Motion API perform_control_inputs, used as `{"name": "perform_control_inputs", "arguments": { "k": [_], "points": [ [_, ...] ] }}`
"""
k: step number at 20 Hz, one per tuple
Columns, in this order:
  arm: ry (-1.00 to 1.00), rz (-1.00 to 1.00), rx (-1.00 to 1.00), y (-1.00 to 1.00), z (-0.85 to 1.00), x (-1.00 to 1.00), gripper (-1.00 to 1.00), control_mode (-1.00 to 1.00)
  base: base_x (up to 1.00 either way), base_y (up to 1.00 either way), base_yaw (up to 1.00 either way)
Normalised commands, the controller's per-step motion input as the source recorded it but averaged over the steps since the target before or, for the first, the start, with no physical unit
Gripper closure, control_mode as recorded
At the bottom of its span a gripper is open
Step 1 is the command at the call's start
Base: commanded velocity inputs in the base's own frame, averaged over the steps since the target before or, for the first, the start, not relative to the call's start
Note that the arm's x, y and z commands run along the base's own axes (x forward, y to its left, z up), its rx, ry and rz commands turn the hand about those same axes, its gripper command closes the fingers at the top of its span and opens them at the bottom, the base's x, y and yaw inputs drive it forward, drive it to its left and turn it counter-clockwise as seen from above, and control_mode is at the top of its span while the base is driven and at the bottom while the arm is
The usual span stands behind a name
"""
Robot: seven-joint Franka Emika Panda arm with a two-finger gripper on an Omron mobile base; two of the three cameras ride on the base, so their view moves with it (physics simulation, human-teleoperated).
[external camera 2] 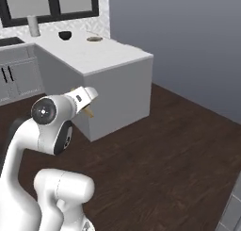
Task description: Start the toaster. Once the lever pops up, take the bread to the plate on the dining counter.
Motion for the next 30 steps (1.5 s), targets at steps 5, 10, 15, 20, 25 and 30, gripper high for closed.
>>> {"name": "perform_control_inputs", "arguments": {
  "k": [5,10,15,20,25,30],
  "points": [
    [0.00,0.00,0.00,0.00,0.00,0.00,1.00,1.00,1.00,-0.15,-0.26],
    [0.00,0.00,0.00,0.00,0.00,0.00,1.00,1.00,1.00,-0.09,-0.23],
    [0.00,0.00,0.00,0.00,0.00,0.00,1.00,1.00,1.00,-0.08,-0.20],
    [0.00,0.00,0.00,0.00,0.00,0.00,1.00,1.00,1.00,-0.07,-0.17],
    [0.00,0.00,0.00,0.00,0.00,0.00,1.00,1.00,1.00,-0.01,-0.07],
    [0.00,0.00,0.00,0.00,0.00,0.00,1.00,1.00,1.00,0.00,0.02]
  ]
}}
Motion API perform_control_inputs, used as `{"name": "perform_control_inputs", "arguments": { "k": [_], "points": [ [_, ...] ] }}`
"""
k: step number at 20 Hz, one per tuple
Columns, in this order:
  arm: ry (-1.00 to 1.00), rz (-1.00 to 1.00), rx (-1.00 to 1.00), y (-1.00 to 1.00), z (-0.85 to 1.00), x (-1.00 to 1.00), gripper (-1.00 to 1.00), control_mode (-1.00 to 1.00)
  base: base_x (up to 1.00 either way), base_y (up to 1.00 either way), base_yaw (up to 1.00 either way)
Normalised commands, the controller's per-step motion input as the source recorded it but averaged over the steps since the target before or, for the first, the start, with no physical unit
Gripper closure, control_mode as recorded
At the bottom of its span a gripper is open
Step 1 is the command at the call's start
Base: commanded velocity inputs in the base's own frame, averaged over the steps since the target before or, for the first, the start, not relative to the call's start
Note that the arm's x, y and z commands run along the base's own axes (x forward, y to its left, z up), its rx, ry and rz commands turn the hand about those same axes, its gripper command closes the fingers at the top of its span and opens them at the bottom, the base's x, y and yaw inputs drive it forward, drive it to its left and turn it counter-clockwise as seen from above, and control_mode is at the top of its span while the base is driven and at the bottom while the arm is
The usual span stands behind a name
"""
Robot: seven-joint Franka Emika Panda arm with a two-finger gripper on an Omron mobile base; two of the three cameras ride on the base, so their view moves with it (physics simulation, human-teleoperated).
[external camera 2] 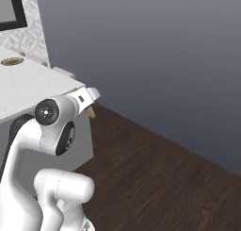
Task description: Start the toaster. Once the lever pops up, take the bread to the plate on the dining counter.
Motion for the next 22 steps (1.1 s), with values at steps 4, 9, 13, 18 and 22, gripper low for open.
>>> {"name": "perform_control_inputs", "arguments": {
  "k": [4,9,13,18,22],
  "points": [
    [0.00,0.00,0.00,0.00,0.00,0.00,1.00,1.00,1.00,-0.06,0.07],
    [0.00,0.00,0.00,0.00,0.00,0.00,1.00,1.00,1.00,-0.16,0.11],
    [0.00,0.00,0.00,0.00,0.00,0.00,1.00,1.00,1.00,-0.18,0.20],
    [0.00,0.00,0.00,0.00,0.00,0.00,1.00,1.00,1.00,-0.11,0.31],
    [0.00,0.00,0.00,0.00,0.00,0.00,1.00,1.00,1.00,-0.14,0.34]
  ]
}}
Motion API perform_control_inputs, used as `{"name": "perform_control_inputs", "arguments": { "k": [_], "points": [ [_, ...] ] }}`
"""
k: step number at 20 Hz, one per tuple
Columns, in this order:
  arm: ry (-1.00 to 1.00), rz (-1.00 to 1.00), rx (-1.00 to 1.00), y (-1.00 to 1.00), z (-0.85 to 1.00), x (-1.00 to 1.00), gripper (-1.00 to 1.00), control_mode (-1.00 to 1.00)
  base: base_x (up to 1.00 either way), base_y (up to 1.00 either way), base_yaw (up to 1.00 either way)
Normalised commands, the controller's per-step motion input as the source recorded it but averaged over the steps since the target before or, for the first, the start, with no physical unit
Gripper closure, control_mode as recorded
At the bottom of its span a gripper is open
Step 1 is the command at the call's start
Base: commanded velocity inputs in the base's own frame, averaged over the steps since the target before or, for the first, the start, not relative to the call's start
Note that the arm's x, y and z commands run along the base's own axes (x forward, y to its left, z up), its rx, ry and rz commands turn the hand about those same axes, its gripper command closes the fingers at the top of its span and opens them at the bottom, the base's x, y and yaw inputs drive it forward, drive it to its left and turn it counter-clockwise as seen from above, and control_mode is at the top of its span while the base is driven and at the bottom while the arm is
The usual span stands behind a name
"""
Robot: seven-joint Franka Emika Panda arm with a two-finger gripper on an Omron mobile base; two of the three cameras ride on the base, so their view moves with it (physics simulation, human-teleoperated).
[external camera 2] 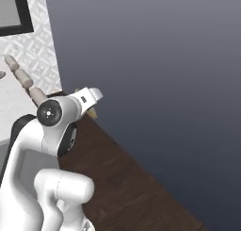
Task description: Start the toaster. Once the lever pops up, take the bread to the plate on the dining counter.
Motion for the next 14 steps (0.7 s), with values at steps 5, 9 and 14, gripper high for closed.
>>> {"name": "perform_control_inputs", "arguments": {
  "k": [5,9,14],
  "points": [
    [0.00,0.00,0.00,0.00,0.00,0.00,1.00,1.00,1.00,-0.24,0.35],
    [0.00,0.00,0.00,0.00,0.00,0.00,1.00,1.00,1.00,-0.46,0.33],
    [0.00,0.00,0.00,0.00,0.00,0.00,1.00,1.00,1.00,-0.29,0.34]
  ]
}}
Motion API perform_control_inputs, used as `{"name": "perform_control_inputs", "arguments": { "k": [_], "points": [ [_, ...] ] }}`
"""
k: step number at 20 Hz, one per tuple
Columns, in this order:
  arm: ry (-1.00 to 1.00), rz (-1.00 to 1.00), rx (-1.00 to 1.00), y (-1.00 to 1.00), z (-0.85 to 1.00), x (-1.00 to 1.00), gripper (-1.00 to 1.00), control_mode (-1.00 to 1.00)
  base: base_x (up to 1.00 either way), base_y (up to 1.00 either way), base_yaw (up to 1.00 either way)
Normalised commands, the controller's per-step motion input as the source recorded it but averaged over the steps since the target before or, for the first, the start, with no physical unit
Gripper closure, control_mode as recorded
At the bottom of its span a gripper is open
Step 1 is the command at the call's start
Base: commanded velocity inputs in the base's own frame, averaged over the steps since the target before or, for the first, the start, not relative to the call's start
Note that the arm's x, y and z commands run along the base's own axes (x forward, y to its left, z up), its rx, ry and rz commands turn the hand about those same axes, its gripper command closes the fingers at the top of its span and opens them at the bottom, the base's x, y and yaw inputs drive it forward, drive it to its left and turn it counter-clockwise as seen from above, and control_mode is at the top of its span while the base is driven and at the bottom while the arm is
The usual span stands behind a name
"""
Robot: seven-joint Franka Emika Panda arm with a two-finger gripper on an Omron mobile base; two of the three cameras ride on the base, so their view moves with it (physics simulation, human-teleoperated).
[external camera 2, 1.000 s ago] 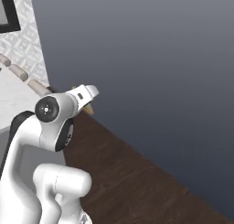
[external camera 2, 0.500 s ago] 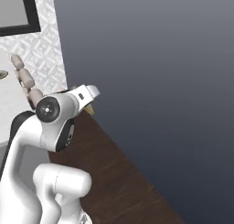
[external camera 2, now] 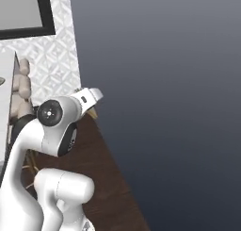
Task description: Start the toaster. Once the lever pops up, take the bread to the plate on the dining counter.
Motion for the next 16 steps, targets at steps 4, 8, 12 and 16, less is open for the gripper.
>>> {"name": "perform_control_inputs", "arguments": {
  "k": [4,8,12,16],
  "points": [
    [0.00,0.00,0.00,0.00,0.00,0.00,1.00,1.00,1.00,-0.06,0.36],
    [0.00,0.00,0.00,0.00,0.00,0.00,1.00,1.00,1.00,0.00,0.37],
    [0.00,0.00,0.00,0.00,0.00,0.00,1.00,1.00,1.00,0.00,0.37],
    [0.00,0.00,0.00,0.00,0.00,0.00,1.00,1.00,1.00,0.00,0.38]
  ]
}}
